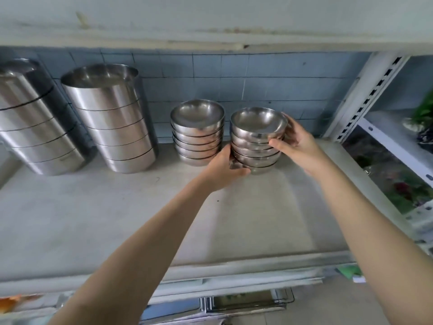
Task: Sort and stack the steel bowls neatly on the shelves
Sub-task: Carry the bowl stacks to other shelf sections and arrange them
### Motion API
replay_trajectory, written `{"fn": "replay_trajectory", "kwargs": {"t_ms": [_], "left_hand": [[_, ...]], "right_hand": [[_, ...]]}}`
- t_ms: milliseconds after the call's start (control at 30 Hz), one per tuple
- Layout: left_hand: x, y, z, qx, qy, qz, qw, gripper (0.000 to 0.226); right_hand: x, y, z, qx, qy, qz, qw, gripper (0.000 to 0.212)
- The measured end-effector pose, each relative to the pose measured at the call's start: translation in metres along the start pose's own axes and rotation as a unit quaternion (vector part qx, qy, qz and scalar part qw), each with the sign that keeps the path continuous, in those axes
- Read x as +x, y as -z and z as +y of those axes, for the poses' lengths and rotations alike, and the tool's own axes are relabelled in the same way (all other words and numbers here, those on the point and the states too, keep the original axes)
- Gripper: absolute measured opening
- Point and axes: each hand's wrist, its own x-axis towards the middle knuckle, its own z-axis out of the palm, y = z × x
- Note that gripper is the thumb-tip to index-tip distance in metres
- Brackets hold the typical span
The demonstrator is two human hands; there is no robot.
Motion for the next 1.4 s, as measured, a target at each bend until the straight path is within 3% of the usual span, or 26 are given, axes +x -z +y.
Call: {"fn": "replay_trajectory", "kwargs": {"t_ms": [233,500,667,1000,1133,1267,1400], "left_hand": [[0.011,-0.012,0.008,-0.030,-0.011,0.045,0.998,0.080],[0.028,-0.013,0.001,-0.062,-0.013,0.032,0.998,0.078],[0.033,-0.014,0.002,-0.095,-0.014,0.033,0.995,0.080],[0.036,-0.012,0.002,-0.066,-0.023,0.037,0.997,0.079],[0.038,-0.010,0.003,-0.070,-0.008,0.026,0.997,0.081],[0.035,-0.012,0.009,-0.071,-0.006,0.042,0.997,0.108],[0.034,-0.015,0.018,-0.061,-0.052,0.098,0.992,0.080]], "right_hand": [[0.019,0.008,0.014,0.038,0.000,0.010,0.999,0.120],[0.037,0.013,0.018,0.023,0.019,-0.012,0.999,0.076],[0.045,0.017,0.022,0.022,0.013,-0.022,0.999,0.087],[0.049,0.021,0.023,0.025,0.013,-0.036,0.999,0.089],[0.050,0.026,0.020,-0.002,-0.012,-0.058,0.998,0.115],[0.050,0.026,0.010,-0.011,-0.019,-0.043,0.999,0.131],[0.050,0.024,0.009,0.004,-0.008,-0.035,0.999,0.119]]}}
